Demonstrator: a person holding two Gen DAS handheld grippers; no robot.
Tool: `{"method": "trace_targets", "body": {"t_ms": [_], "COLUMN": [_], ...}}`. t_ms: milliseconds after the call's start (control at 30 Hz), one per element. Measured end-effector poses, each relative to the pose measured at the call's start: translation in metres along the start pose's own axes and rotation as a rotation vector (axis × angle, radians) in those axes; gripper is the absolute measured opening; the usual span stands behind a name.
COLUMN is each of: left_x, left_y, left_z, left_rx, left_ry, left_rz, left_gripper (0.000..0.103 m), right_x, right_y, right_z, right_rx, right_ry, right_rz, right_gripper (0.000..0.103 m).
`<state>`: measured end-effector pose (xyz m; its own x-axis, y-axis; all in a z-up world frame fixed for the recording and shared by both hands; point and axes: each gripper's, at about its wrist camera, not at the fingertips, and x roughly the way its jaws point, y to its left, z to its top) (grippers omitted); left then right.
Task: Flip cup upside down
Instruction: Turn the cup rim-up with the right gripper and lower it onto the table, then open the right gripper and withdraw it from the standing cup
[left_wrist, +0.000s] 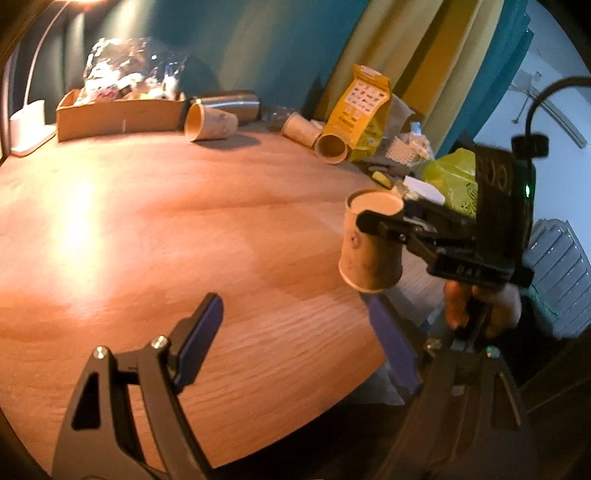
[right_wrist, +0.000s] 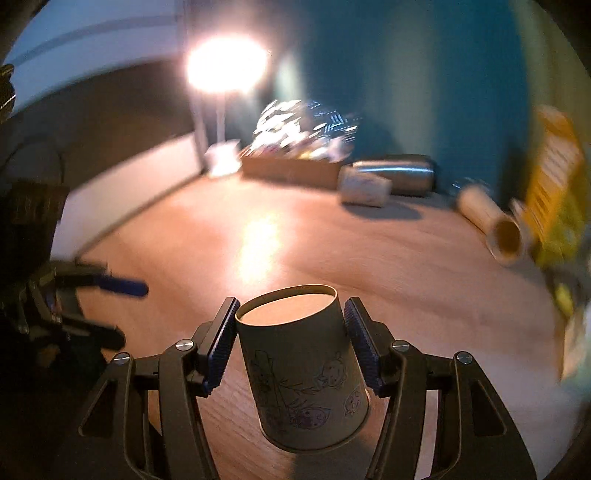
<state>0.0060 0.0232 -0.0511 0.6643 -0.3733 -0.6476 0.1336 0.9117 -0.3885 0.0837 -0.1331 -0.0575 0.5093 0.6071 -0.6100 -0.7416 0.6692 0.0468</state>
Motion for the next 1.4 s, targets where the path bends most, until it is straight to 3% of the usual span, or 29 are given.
{"method": "trace_targets", "body": {"t_ms": [167, 533, 867, 1000, 1100, 1267, 1400], "left_x": [0.018, 0.049, 0.056, 0.051, 0.047, 0.034, 0.017], "left_y": [-0.018, -0.048, -0.058, -0.057, -0.056, -0.057, -0.060], "left_z": [0.008, 0.011, 0.010, 0.011, 0.012, 0.012, 0.013], "left_rx": [0.018, 0.068, 0.078, 0.078, 0.081, 0.099, 0.114], "left_ry": [0.020, 0.079, 0.067, 0.045, 0.023, -0.024, -0.080], "left_rz": [-0.003, 0.030, 0.048, 0.060, 0.077, 0.099, 0.125], "left_gripper": [0.083, 0.083, 0.083, 0.083, 0.083, 0.083, 0.090], "right_x": [-0.022, -0.041, -0.046, -0.045, -0.048, -0.050, -0.059], "right_y": [-0.019, -0.025, -0.027, -0.027, -0.025, -0.019, -0.012], "right_z": [-0.027, -0.072, -0.085, -0.083, -0.079, -0.070, -0.060], "right_rx": [0.157, 0.211, 0.193, 0.204, 0.207, 0.211, 0.220], "right_ry": [-0.123, -0.264, -0.256, -0.240, -0.245, -0.210, -0.195], "right_rz": [-0.041, -0.117, -0.160, -0.161, -0.168, -0.210, -0.255], "right_gripper": [0.062, 0.062, 0.064, 0.072, 0.079, 0.080, 0.080]}}
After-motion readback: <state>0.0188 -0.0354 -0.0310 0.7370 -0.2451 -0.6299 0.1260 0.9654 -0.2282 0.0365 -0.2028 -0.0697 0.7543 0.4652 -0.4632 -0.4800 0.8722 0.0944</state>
